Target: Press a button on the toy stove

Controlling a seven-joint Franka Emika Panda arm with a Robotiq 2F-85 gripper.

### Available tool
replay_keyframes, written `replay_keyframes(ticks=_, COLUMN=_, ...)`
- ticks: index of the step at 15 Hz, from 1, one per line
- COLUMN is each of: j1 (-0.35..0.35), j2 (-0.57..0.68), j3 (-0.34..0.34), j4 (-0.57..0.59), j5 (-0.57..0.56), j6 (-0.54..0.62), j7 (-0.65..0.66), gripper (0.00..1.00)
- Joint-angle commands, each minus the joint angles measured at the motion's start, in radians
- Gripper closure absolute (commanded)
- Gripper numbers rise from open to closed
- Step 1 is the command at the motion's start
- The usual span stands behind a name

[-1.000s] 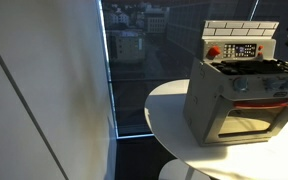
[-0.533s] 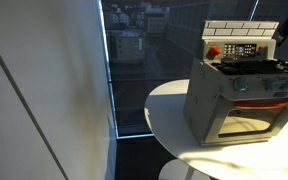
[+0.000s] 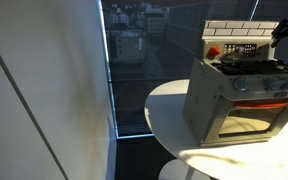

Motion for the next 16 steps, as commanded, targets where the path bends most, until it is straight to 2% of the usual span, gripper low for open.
replay_keyframes(ticks=1, j1=0.016, j2=0.023, j3=-0.017, j4=0.031, j5=-0.032, j6=0.007, j7=0.05, gripper=0.0)
replay_keyframes(ticks=16, j1=0.017, j2=0.056, j3=-0.029, j4=0.072, j5=-0.021, j6=0.002, j7=0.053, gripper=0.0)
